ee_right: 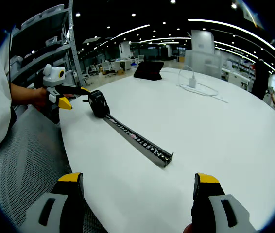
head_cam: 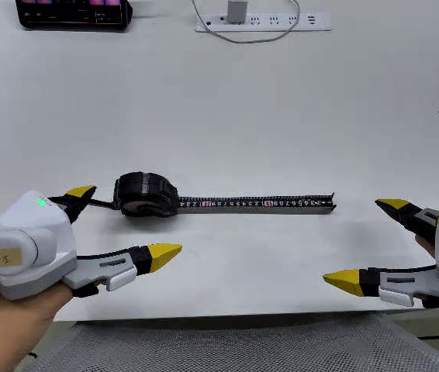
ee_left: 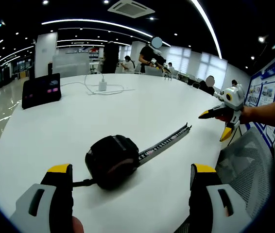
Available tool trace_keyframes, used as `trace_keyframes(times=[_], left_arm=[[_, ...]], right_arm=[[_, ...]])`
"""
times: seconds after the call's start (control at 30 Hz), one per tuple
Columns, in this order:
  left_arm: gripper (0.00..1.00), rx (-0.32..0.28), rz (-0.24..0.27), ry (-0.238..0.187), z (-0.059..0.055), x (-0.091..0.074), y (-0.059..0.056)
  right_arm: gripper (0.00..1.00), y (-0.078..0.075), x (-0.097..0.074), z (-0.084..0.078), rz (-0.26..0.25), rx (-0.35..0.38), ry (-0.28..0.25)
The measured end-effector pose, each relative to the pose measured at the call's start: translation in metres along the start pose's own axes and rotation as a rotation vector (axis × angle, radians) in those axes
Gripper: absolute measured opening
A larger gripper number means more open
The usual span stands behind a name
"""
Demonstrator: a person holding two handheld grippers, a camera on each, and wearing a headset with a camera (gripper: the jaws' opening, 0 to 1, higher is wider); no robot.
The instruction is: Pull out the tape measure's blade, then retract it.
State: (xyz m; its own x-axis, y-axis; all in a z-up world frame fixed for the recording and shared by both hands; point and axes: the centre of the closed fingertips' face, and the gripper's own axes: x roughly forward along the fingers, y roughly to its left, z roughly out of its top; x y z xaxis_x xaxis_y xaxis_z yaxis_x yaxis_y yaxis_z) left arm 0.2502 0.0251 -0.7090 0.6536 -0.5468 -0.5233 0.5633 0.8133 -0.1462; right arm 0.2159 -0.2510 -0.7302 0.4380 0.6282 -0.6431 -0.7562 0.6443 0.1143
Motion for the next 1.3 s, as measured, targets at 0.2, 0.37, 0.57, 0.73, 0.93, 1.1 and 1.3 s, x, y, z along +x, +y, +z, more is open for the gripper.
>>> trace_keyframes(times=[0.2,0.37,0.57,0.73,0.93,1.1,1.3], left_arm=[[0.99,-0.019,0.006,0.004,-0.001,0.005,0.0],[0.98,-0.036,0.012,0.005,-0.001,0.01,0.0],[0.97,-0.07,0.014,-0.007,0.001,0.014,-0.002],[0.97,-0.085,0.01,-0.009,0.001,0.017,-0.005],[0.96,-0.098,0.01,-0.011,0.002,0.02,-0.006],[0.96,-0.105,0.015,-0.009,0.001,0.023,-0.007],[0.97,-0.12,0.028,-0.015,0.002,0.025,-0.006]], right_arm=[[0.93,-0.001,0.0,0.0,-0.001,0.0,0.0],[0.93,-0.003,0.0,0.0,-0.003,0.001,0.001],[0.93,-0.005,0.0,0.0,-0.005,0.002,-0.001],[0.92,-0.006,-0.001,0.001,-0.004,0.0,0.0],[0.92,-0.008,0.0,0.002,-0.004,-0.003,0.001],[0.91,-0.009,0.0,0.002,-0.005,-0.005,0.0],[0.89,-0.011,0.0,0.002,-0.003,-0.005,-0.001]])
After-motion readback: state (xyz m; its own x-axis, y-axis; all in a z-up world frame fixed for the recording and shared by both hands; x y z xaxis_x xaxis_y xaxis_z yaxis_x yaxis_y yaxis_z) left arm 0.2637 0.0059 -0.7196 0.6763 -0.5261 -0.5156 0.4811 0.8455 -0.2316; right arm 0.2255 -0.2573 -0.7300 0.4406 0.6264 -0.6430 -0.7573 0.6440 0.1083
